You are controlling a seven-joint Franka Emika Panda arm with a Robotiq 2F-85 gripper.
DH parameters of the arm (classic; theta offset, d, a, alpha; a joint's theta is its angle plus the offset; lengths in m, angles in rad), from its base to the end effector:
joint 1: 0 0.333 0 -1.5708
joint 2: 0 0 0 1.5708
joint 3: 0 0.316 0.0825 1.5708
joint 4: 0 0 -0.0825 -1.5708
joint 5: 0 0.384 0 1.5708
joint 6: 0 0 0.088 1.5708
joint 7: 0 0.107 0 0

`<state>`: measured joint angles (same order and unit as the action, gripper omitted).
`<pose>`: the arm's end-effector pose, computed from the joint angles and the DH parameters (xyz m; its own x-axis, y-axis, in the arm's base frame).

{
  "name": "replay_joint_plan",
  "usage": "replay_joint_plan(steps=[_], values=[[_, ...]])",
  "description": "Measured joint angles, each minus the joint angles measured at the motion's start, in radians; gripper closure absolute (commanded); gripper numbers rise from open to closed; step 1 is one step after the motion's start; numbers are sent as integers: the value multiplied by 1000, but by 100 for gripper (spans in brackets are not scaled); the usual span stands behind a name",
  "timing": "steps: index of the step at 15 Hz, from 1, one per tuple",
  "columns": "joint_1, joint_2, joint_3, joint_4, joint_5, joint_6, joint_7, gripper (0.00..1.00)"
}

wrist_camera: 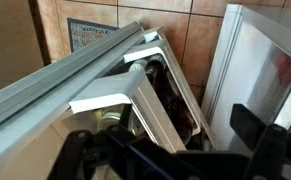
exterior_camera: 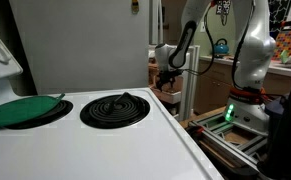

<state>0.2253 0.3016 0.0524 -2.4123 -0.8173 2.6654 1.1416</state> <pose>0.4568 0.1536 0.1806 0.9750 -0.0941 0.2013 -0.1461 -0.9539 0.2620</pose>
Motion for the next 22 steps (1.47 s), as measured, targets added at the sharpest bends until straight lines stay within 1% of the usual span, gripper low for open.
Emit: replay_joint_plan(steps=[5, 7, 10, 15, 19, 22], values=[[0, 28, -1, 23, 0, -1, 5, 0], [2, 29, -6, 30, -28, 9, 29, 0], [18, 39, -42, 50, -140, 42, 154, 0], [39, 68, -106, 87, -290, 44, 368, 0], [50, 112, -136, 133, -411, 45, 512, 0], [55, 150, -148, 169, -484, 44, 590, 0]])
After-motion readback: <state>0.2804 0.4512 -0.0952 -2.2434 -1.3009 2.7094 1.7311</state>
